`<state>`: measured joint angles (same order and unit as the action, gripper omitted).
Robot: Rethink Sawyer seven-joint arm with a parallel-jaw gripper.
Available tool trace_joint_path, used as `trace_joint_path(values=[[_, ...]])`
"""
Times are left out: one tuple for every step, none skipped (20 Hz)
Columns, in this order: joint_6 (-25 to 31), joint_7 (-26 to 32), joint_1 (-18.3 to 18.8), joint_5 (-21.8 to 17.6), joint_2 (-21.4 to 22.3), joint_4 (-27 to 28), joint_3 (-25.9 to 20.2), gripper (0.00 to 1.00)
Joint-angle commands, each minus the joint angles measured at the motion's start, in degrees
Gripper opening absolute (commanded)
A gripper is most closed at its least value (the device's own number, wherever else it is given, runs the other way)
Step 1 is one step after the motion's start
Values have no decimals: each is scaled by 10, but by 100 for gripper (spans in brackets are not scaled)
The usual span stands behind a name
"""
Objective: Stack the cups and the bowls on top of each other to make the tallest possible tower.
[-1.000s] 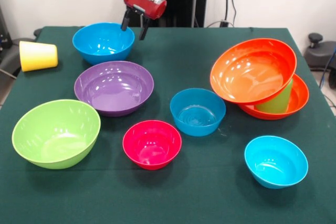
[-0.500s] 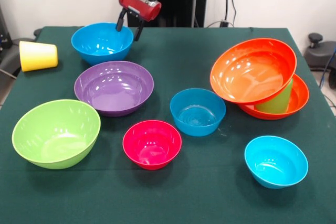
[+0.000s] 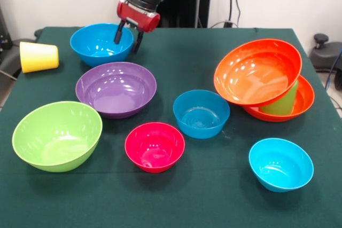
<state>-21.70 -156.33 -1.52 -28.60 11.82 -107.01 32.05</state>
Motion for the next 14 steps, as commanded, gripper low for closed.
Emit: trace_joint_path(values=[[-34,-3,-12,42,-36,77,-44,100],[-36,-2,-11,43,-37,77,-43,100],[-37,-2,-12,45,-39,77,-43,100],[-38,-3,-12,46,-40,76,-43,100],[-37,-3,-11,45,-39,75,-44,100],[-38,-3,-10,45,-39,74,-44,100],[-39,-3,-10,44,-39,73,-43,100],[-39,-3,-8,42,-39,72,-43,100],[-41,-2,-8,43,-41,72,-42,100],[-43,-1,-6,41,-42,72,-41,100],[-42,0,-5,39,-42,73,-42,100],[-44,0,-3,38,-43,72,-41,100],[-43,1,-4,38,-43,73,-40,100],[-44,1,-2,37,-43,72,-39,100]])
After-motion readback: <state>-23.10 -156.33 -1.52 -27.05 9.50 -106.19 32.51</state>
